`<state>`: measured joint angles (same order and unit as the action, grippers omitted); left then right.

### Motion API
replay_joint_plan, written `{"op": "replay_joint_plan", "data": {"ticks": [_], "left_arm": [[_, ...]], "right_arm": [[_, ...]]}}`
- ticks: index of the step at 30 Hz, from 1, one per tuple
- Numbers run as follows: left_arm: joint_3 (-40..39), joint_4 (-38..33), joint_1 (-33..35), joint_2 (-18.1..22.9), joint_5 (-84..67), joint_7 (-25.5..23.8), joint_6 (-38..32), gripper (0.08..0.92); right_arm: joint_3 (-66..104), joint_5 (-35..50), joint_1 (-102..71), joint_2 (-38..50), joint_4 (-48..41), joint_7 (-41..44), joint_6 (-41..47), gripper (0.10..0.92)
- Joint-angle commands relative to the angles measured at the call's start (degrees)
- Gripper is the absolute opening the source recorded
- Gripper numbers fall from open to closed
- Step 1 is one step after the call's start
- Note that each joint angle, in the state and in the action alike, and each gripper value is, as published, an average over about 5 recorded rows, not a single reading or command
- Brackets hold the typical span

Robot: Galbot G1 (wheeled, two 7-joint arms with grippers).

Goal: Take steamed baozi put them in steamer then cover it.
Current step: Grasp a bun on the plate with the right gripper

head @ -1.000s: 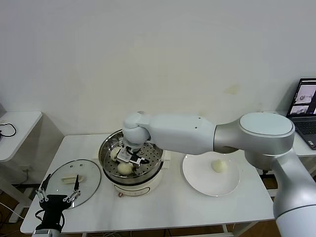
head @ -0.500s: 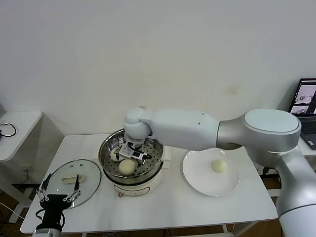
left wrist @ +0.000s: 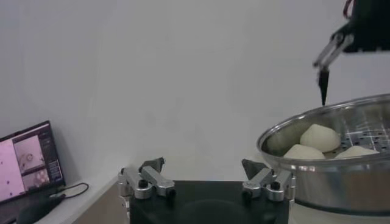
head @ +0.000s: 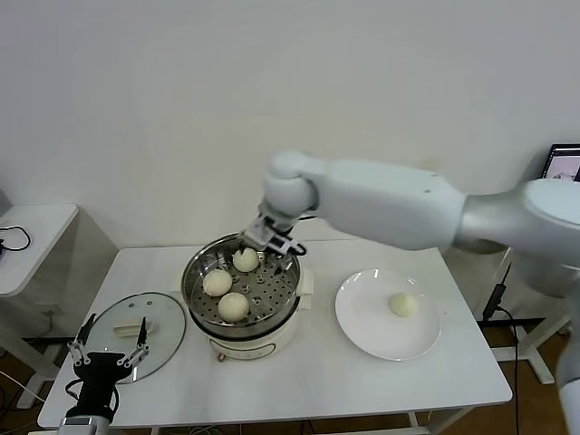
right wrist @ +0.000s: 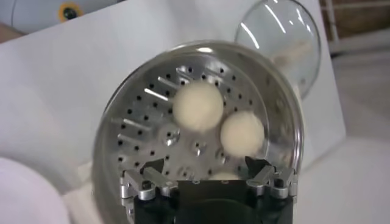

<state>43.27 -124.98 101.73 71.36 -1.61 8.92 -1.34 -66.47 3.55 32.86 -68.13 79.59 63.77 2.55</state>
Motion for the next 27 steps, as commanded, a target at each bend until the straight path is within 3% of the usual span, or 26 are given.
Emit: {"op": "replay_joint_plan", "data": {"ticks": [1,13,27], "left_arm": [[-0.3,-0.1,-0.2,-0.3,0.0,-0.1,0.2,0.823],[-1.8,0.3,-1.7,-0.8,0.2,-0.4,0.8,0.823],[-1.7,0.2,-1.2,-1.2,0.7,-0.5,1.3,0.823]], "right_arm": [[2.3,2.8,0.1,18.4,6.9,1.6,10.1,0.823],[11.7,-8.2,-17.8,39.2,8.8,0.9,11.2,0.823],[28.3,-15.7,-39.4,36.3,1.4,-1.1,12.3,0.823]]}}
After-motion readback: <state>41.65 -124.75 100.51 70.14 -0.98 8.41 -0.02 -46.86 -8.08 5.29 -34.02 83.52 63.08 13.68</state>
